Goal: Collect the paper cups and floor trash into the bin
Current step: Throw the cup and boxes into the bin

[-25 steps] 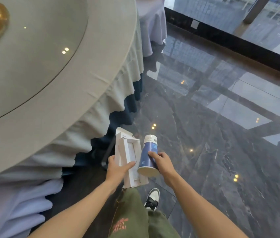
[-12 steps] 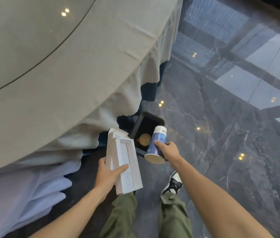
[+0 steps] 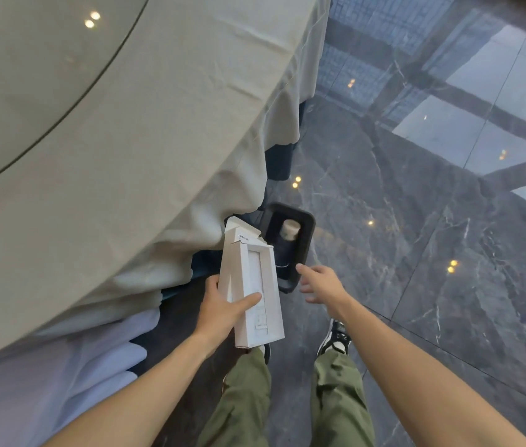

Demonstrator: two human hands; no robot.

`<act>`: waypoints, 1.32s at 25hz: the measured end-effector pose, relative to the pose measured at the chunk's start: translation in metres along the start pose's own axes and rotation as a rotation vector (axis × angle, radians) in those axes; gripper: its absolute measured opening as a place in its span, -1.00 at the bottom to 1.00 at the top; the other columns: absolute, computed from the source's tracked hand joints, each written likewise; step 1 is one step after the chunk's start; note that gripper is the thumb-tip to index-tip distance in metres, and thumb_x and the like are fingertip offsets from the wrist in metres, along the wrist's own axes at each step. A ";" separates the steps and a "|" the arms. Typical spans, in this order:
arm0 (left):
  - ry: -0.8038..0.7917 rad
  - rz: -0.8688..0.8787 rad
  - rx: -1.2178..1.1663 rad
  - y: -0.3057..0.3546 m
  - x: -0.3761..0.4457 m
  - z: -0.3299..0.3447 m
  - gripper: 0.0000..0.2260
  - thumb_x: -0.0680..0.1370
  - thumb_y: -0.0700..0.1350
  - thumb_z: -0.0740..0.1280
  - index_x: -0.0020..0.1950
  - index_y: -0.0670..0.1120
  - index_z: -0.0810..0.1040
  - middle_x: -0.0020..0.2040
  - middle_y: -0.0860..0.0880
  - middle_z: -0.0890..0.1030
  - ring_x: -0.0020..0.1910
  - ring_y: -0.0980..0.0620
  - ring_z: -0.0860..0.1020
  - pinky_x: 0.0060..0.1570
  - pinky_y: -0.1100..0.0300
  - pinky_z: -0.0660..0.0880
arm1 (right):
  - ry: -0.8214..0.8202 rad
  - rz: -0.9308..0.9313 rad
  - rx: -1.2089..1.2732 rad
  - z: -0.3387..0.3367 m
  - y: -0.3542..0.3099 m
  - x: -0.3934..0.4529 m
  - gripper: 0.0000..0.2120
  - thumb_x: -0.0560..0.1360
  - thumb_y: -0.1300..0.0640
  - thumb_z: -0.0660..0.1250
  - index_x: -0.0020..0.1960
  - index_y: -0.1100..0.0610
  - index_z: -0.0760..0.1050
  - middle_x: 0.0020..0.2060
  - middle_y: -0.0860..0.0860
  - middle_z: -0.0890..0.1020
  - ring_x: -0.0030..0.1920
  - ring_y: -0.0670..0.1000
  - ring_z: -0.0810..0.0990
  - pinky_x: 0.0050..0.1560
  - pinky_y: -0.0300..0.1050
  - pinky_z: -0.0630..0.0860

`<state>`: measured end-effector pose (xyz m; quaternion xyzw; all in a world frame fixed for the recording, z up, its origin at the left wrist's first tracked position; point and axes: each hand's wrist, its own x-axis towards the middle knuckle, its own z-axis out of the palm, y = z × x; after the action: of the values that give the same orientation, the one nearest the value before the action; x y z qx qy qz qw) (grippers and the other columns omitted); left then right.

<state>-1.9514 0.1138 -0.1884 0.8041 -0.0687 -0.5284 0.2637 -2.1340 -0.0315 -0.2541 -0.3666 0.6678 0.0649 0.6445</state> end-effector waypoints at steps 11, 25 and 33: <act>0.051 -0.127 -0.120 0.014 0.010 0.036 -0.43 0.54 0.16 0.48 0.40 -0.08 0.36 0.14 0.01 0.58 -0.02 0.13 0.58 -0.21 0.27 0.49 | -0.352 0.074 -0.087 -0.006 0.022 -0.032 -0.69 0.56 0.16 0.41 0.28 0.19 0.54 0.14 0.15 0.70 -0.15 0.00 0.68 -0.29 -0.12 0.59; 0.040 -0.197 -0.099 -0.026 0.034 0.030 -0.60 0.66 0.11 0.34 0.35 -0.11 0.39 0.08 0.01 0.60 -0.09 0.19 0.60 -0.32 0.31 0.46 | 0.175 -0.029 -0.308 0.008 0.003 0.064 -0.63 0.54 -0.04 0.41 0.19 0.21 0.51 0.02 0.10 0.65 0.01 0.15 0.67 0.07 0.15 0.69; 0.023 -0.214 -0.133 -0.022 0.050 0.032 -0.62 0.68 0.08 0.30 0.39 -0.13 0.45 0.15 -0.02 0.64 -0.12 0.18 0.60 -0.33 0.33 0.43 | 0.089 -0.042 -0.369 0.016 0.011 0.072 -0.63 0.60 0.07 0.33 0.29 0.30 0.49 0.03 0.11 0.62 0.01 0.10 0.64 0.17 0.22 0.63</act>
<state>-1.9616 0.1018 -0.2501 0.7937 0.0559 -0.5475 0.2593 -2.1199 -0.0439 -0.3265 -0.4949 0.6648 0.1564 0.5373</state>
